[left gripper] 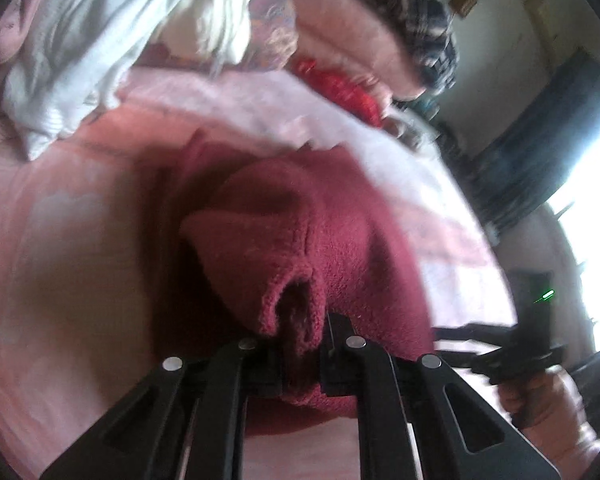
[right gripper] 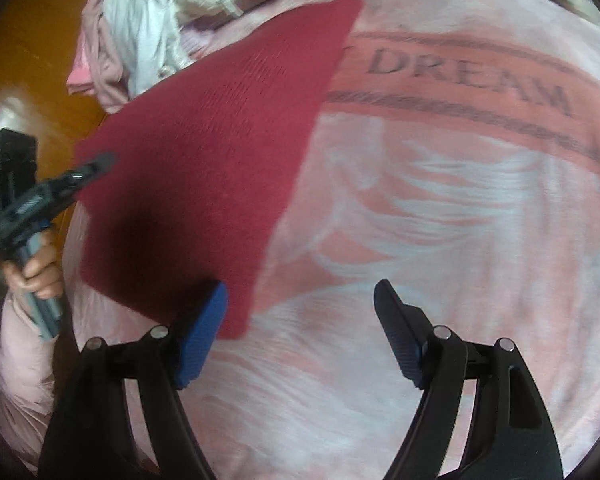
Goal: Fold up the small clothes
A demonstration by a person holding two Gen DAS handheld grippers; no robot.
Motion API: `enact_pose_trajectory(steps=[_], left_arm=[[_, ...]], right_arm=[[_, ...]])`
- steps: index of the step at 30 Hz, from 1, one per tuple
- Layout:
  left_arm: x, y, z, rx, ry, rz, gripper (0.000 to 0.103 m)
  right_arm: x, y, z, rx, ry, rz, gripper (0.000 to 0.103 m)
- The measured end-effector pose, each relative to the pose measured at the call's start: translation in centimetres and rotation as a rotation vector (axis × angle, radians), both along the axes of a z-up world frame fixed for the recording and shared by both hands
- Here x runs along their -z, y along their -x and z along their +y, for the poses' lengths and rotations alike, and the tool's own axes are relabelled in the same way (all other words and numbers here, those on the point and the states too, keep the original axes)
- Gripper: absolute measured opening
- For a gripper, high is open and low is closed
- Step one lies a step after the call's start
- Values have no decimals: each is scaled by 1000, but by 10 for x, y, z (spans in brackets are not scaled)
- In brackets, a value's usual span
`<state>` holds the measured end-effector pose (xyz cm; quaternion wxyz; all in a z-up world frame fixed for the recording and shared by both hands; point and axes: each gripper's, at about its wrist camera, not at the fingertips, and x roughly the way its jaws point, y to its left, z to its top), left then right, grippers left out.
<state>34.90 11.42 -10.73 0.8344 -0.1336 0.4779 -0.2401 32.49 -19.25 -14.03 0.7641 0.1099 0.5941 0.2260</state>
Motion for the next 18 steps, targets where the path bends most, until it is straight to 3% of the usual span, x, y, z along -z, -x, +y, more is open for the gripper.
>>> enact_pose_trajectory(steps=[4, 7, 10, 15, 18], left_arm=[[11, 2, 20, -20, -23, -1, 12], [-5, 11, 32, -20, -5, -56, 12], [-4, 19, 29, 10, -88, -106, 12], [41, 13, 23, -13, -144, -32, 13], [30, 16, 24, -24, -120, -44, 17]], right_arm=[[8, 3, 17, -25, 7, 20, 76], [7, 6, 21, -37, 3, 19, 76], [8, 1, 25, -38, 17, 24, 77], [19, -3, 35, -36, 59, 30, 82], [10, -3, 38, -46, 62, 8, 79]])
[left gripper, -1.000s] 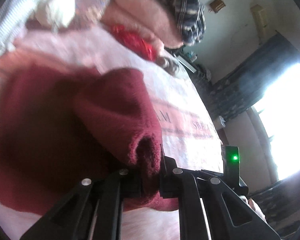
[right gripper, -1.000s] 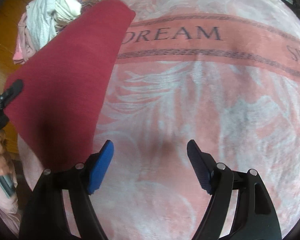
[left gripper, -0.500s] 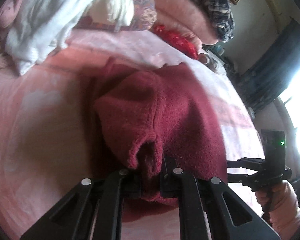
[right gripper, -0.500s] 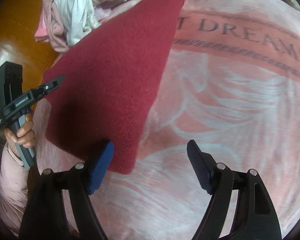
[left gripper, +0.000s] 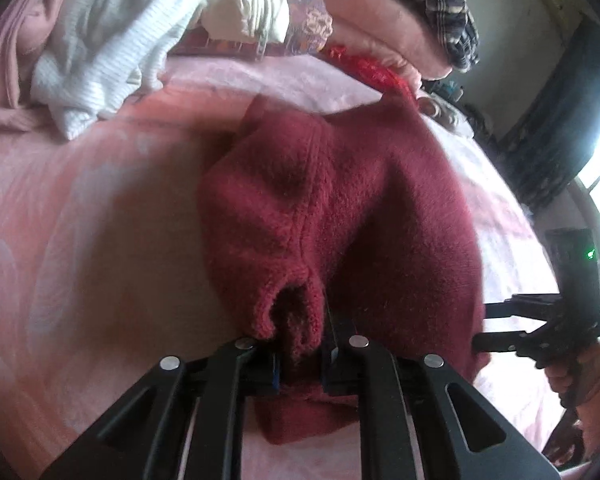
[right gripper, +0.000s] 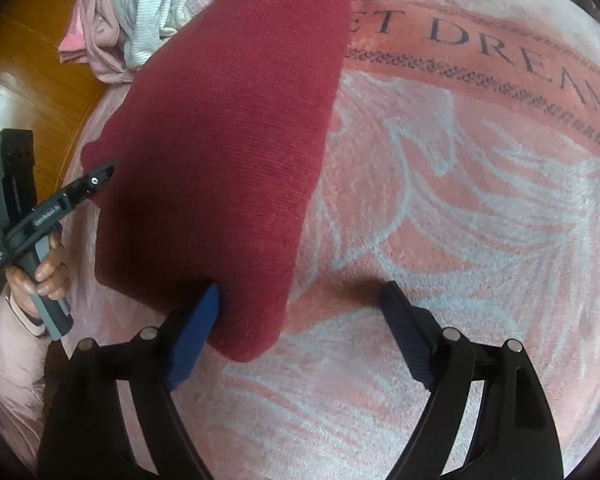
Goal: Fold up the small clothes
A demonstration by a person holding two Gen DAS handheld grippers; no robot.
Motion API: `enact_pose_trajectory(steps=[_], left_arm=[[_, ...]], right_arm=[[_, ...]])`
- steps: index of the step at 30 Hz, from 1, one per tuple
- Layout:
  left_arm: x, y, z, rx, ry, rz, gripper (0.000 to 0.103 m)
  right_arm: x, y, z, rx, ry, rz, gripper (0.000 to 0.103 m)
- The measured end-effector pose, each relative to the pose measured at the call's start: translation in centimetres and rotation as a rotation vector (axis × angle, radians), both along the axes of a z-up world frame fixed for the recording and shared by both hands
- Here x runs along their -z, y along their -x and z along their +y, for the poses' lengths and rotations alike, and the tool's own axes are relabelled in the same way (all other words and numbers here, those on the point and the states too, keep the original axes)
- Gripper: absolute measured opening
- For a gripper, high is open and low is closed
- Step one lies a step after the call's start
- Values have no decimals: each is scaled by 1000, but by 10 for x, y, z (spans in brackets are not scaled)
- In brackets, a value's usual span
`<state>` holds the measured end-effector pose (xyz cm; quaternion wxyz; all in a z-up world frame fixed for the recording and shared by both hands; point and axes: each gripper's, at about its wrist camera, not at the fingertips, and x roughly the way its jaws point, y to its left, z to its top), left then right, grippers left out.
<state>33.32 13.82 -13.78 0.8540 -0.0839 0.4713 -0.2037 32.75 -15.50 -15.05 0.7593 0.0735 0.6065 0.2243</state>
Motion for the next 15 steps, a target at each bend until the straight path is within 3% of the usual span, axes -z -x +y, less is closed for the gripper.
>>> enact_pose_trajectory(steps=[3, 5, 8, 10, 12, 13, 15], left_arm=[[-13, 9, 5, -16, 17, -15, 28], [-14, 16, 8, -16, 89, 13, 48], [-7, 23, 2, -4, 133, 48, 55], [-1, 24, -5, 0, 106, 58, 55], [7, 23, -7, -9, 92, 68, 45], [11, 22, -5, -26, 91, 77, 20], [15, 20, 2, -49, 132, 98, 12]], right_arm=[[-12, 4, 0, -20, -38, -15, 78], [-14, 4, 0, -32, -63, -6, 78], [-5, 5, 4, -22, -68, 24, 78], [1, 4, 9, -17, -68, 42, 78], [6, 3, 15, -20, -73, 55, 75], [7, 3, 18, -28, -68, 52, 72], [4, 7, 19, -44, -73, 42, 61]])
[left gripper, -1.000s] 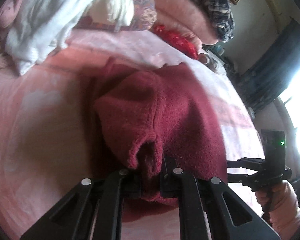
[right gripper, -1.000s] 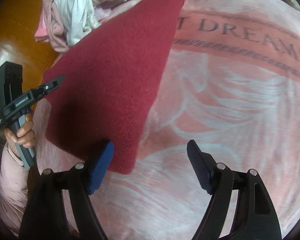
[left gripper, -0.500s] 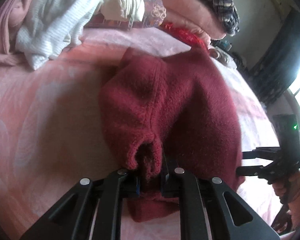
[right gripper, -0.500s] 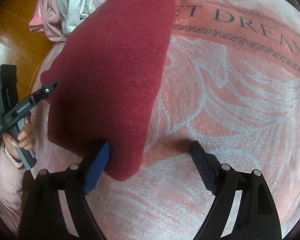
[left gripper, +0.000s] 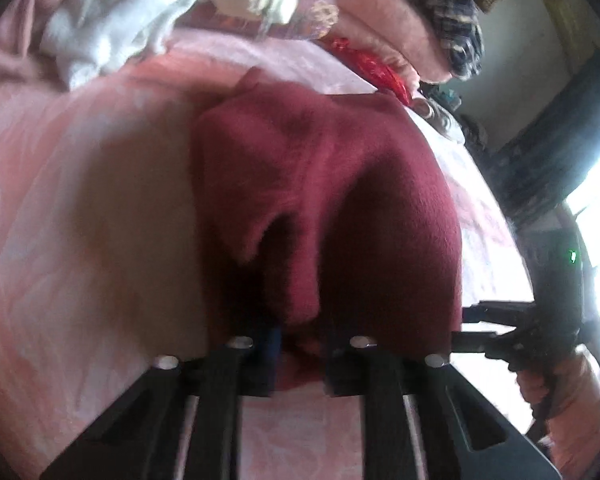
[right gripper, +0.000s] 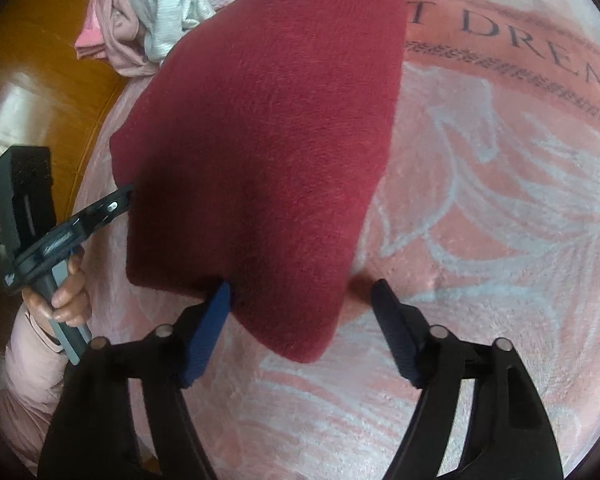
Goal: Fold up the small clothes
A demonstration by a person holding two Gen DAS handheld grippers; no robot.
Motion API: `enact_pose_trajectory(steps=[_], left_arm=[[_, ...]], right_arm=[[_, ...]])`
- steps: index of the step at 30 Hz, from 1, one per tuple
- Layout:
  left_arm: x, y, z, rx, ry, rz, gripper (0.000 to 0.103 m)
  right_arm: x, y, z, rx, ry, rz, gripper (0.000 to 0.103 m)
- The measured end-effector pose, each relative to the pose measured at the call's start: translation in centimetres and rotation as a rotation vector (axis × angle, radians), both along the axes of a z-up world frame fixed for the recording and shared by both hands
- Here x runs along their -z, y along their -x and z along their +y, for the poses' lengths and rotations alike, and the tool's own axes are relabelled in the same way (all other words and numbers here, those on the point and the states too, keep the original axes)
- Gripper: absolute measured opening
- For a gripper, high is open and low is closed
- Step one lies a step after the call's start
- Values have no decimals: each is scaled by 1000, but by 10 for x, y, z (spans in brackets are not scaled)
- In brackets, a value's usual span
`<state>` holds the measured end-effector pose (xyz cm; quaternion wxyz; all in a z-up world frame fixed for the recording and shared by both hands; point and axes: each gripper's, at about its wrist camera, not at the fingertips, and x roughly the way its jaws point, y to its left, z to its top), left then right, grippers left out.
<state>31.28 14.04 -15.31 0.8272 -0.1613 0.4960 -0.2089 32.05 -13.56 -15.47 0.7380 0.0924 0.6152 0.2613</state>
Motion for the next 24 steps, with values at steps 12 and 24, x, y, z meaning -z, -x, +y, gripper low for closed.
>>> enact_pose_trajectory(steps=[12, 24], left_arm=[[-9, 11, 38, 29, -78, -28, 11], [-19, 13, 46, 62, -12, -77, 57]], right_arm=[[-1, 3, 9, -37, 3, -8, 28], [-11, 1, -9, -21, -40, 3, 57]])
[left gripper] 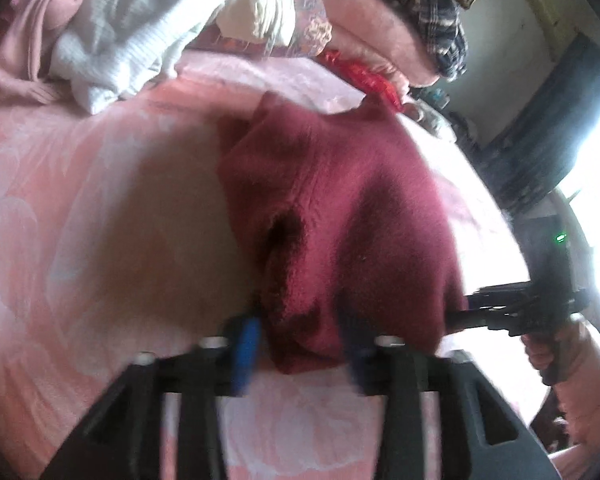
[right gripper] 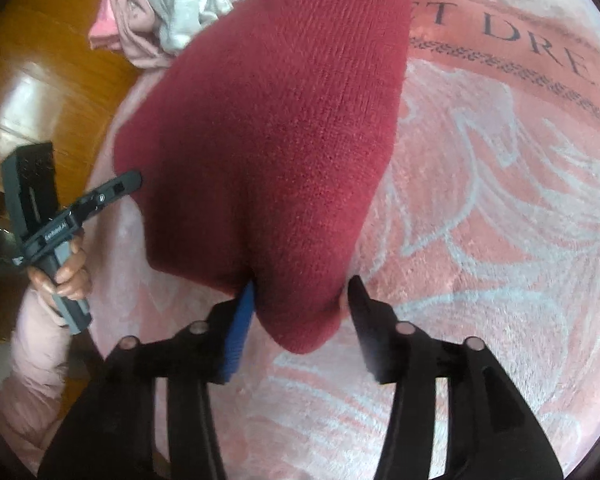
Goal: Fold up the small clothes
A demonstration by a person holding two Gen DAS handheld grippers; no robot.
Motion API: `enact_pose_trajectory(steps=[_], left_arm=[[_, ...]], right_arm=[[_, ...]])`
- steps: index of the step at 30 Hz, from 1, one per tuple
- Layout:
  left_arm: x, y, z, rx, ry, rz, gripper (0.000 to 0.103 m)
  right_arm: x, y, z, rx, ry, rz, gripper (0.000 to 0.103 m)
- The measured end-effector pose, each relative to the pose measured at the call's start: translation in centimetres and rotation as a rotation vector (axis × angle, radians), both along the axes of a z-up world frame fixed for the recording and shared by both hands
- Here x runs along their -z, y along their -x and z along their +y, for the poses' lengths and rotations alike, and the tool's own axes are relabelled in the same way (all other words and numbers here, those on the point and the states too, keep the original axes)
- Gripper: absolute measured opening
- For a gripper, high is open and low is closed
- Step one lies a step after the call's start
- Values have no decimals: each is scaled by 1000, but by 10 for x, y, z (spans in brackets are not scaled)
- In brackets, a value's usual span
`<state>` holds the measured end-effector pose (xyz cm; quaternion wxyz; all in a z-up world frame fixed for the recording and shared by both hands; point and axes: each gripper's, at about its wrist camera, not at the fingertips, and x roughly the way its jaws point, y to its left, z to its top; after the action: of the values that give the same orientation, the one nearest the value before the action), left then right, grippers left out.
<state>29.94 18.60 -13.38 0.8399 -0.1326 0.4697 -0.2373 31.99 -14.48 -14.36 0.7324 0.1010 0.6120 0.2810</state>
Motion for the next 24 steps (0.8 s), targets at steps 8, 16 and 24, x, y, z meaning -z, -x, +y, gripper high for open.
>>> enact_pose_trajectory(steps=[8, 16, 24], left_arm=[[-9, -17, 5, -32, 102, 35, 62], [32, -17, -27, -19, -17, 90, 33], [1, -8, -18, 55, -34, 71, 76]], right_arm=[[10, -7, -2, 27, -42, 86, 33], [25, 0, -10, 50, 5, 78, 23], [-14, 0, -11, 12, 12, -27, 56]])
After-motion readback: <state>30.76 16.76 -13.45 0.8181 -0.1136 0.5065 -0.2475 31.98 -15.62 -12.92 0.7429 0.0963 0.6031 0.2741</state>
